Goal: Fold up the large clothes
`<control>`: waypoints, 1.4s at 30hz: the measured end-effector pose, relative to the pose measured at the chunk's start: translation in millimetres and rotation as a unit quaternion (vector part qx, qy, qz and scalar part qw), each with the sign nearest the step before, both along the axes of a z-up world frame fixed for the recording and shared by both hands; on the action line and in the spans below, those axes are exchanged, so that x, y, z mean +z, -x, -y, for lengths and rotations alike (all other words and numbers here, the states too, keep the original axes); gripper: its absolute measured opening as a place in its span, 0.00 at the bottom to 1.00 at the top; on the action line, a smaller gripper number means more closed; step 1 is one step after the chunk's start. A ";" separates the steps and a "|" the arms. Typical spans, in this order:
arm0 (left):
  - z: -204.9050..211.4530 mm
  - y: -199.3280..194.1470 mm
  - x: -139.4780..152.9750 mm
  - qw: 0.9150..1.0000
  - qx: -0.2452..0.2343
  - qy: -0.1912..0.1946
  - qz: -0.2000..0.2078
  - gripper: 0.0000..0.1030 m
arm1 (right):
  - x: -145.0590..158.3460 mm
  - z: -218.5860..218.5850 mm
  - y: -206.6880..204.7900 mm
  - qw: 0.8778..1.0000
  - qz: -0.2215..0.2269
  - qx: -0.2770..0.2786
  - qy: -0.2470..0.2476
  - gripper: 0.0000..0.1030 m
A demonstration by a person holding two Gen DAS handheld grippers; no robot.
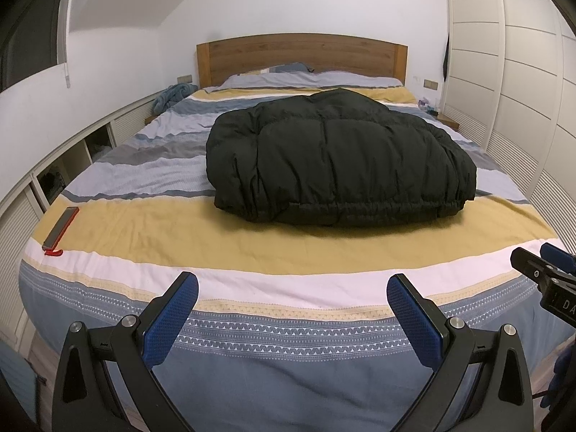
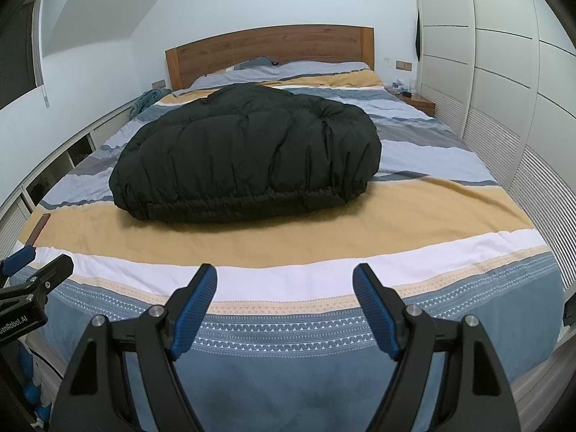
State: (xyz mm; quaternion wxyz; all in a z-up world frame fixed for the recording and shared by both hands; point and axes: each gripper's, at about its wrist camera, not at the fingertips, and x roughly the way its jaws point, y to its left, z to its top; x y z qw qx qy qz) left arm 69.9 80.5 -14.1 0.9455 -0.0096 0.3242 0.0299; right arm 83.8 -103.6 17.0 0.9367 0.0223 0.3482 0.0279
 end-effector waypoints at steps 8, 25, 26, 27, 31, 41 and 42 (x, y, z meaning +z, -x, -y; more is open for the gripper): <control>0.4 0.9 -0.6 1.000 -0.001 0.000 -0.001 1.00 | -1.7 1.2 1.9 1.000 0.000 -0.001 0.003 0.75; -0.2 2.4 -2.1 1.000 -0.003 0.001 -0.002 1.00 | -0.3 2.1 2.9 1.000 0.001 0.001 0.006 0.75; -0.2 3.0 -2.4 1.000 -0.003 0.001 -0.002 1.00 | -0.2 2.1 2.9 1.000 0.001 0.002 0.006 0.75; -0.1 2.9 -2.4 1.000 -0.003 0.001 -0.002 1.00 | 0.2 2.2 3.4 1.000 0.001 0.002 0.007 0.75; -0.2 3.1 -2.8 1.000 -0.003 0.002 -0.003 1.00 | 1.3 1.8 3.7 1.000 0.001 0.003 0.008 0.75; -0.5 3.4 -3.4 1.000 -0.004 0.000 -0.004 1.00 | 1.5 -0.1 3.7 1.000 0.000 0.003 0.009 0.75; -1.1 3.4 -3.5 1.000 -0.004 0.000 -0.005 1.00 | 1.6 -0.1 3.7 1.000 0.000 0.003 0.009 0.75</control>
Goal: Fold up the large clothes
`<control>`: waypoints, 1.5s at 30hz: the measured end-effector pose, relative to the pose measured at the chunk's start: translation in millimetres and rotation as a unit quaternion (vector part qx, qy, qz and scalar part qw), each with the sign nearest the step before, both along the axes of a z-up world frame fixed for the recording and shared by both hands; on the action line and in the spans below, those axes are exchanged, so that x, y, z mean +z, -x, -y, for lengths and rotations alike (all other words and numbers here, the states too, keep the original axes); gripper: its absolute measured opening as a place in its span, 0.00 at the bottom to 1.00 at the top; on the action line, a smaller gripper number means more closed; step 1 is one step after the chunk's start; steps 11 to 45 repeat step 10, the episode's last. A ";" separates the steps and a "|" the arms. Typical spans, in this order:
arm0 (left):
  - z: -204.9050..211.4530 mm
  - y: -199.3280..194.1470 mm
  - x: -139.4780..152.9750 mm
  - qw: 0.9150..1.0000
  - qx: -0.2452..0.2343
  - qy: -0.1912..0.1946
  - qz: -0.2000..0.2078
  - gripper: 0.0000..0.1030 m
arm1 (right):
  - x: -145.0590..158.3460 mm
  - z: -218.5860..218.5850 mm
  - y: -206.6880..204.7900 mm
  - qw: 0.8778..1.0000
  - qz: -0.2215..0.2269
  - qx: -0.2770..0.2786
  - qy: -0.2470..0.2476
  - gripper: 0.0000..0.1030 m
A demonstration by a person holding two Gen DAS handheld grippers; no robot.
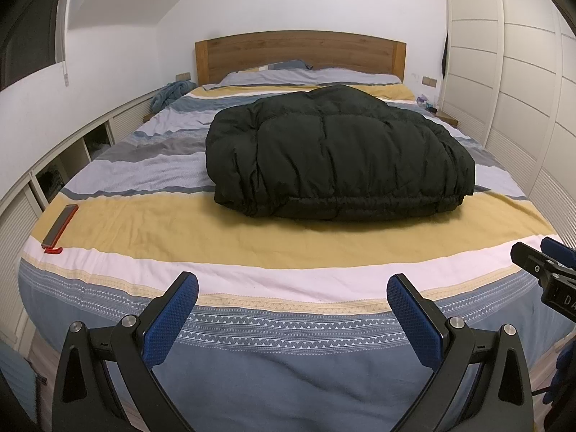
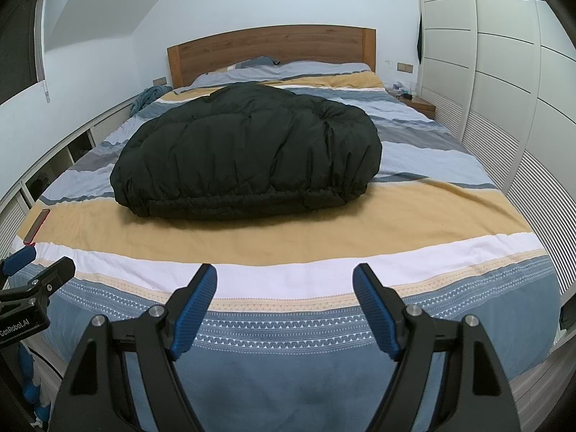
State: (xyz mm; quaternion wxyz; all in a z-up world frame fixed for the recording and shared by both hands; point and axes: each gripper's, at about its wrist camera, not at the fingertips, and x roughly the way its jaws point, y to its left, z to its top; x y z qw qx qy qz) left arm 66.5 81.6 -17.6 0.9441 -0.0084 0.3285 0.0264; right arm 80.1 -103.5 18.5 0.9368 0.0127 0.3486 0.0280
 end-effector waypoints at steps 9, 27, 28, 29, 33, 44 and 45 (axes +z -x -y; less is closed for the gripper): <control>-4.7 -2.0 -1.8 1.000 0.001 0.003 -0.005 1.00 | -0.9 0.6 -0.4 1.000 -0.003 0.002 0.002 0.75; -5.4 -3.2 -1.7 1.000 0.001 0.003 -0.006 1.00 | -1.1 0.4 -0.8 1.000 -0.003 0.002 0.002 0.75; -5.4 -3.2 -1.7 1.000 0.001 0.003 -0.006 1.00 | -1.1 0.4 -0.8 1.000 -0.003 0.002 0.002 0.75; -5.4 -3.2 -1.7 1.000 0.001 0.003 -0.006 1.00 | -1.1 0.4 -0.8 1.000 -0.003 0.002 0.002 0.75; -5.4 -3.2 -1.7 1.000 0.001 0.003 -0.006 1.00 | -1.1 0.4 -0.8 1.000 -0.003 0.002 0.002 0.75; -5.4 -3.2 -1.7 1.000 0.001 0.003 -0.006 1.00 | -1.1 0.4 -0.8 1.000 -0.003 0.002 0.002 0.75; -5.4 -3.2 -1.7 1.000 0.001 0.003 -0.006 1.00 | -1.1 0.4 -0.8 1.000 -0.003 0.002 0.002 0.75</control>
